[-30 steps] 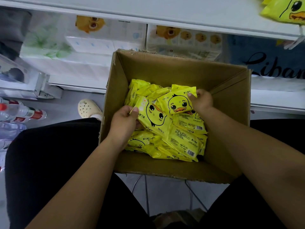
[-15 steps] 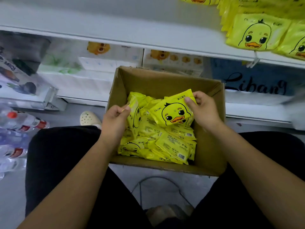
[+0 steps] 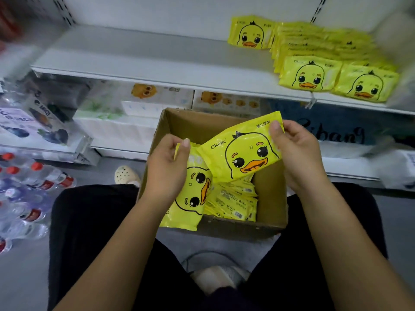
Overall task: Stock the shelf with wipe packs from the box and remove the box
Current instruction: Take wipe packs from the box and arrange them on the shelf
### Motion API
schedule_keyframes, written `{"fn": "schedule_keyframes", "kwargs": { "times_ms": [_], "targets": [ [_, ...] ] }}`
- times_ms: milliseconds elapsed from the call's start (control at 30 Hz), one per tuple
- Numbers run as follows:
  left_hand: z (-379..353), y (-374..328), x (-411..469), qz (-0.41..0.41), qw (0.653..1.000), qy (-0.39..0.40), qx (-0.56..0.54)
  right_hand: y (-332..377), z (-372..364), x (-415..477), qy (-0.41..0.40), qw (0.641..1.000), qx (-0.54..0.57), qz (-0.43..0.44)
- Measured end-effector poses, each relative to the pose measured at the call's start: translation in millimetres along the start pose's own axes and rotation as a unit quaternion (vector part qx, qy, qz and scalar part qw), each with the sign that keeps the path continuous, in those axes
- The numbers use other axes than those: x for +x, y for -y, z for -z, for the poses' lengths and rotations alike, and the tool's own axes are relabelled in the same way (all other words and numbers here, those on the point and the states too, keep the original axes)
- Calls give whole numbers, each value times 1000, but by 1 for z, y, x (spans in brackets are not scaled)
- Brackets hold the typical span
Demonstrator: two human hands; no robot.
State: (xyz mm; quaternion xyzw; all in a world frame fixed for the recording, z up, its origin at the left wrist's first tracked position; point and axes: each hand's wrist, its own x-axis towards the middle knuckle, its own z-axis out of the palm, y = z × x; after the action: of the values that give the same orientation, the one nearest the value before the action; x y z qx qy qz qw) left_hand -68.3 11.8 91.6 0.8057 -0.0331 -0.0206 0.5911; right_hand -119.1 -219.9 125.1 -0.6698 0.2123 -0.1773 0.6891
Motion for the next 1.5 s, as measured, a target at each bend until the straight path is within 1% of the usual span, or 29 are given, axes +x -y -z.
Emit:
{"fn": "schedule_keyframes", "kwargs": {
  "times_ms": [67,233,333,467,600,733,833,900,967,1067,1200,1333,1433,1500],
  "targets": [
    [-1,-5,-3,-15,999,34,21,5,4,-3,-5,1000,1,1],
    [6,-19,-6,-39,987,149,47,9,18,-4,-22,1000,-5,0],
    [5,-32,-8,-50,976,212,25,6,22,-6,-37,999,8,-9],
    [5,-41,-10,-52,963,263,4,1,27,-11,-50,998,20,-14],
    [1,-45,-14,-33,964,262,-4,-4,31,-15,-44,998,17,-31],
    [4,-39,-17,-59,965,254,36,-5,30,-17,-53,998,21,-28],
    [8,-36,-18,-57,962,264,46,-10,27,-16,-58,995,55,-63],
    [12,-38,-20,-39,961,273,35,-16,24,-17,-51,992,72,-95],
    [15,-41,-20,-5,960,278,-9,-22,21,-19,-52,988,87,-121],
    [18,-39,-24,54,952,295,-59,-25,18,-18,-76,979,126,-139],
    [12,-29,-35,73,944,322,-8,-25,22,-13,-93,973,142,-157],
    [-2,-22,-40,90,937,338,8,-32,20,-14,-104,968,136,-185],
    [-9,-20,-39,88,939,332,22,-37,18,-17,-107,964,131,-203],
    [-8,-21,-36,90,943,320,23,-35,18,-18,-90,960,150,-221]
  ]
}}
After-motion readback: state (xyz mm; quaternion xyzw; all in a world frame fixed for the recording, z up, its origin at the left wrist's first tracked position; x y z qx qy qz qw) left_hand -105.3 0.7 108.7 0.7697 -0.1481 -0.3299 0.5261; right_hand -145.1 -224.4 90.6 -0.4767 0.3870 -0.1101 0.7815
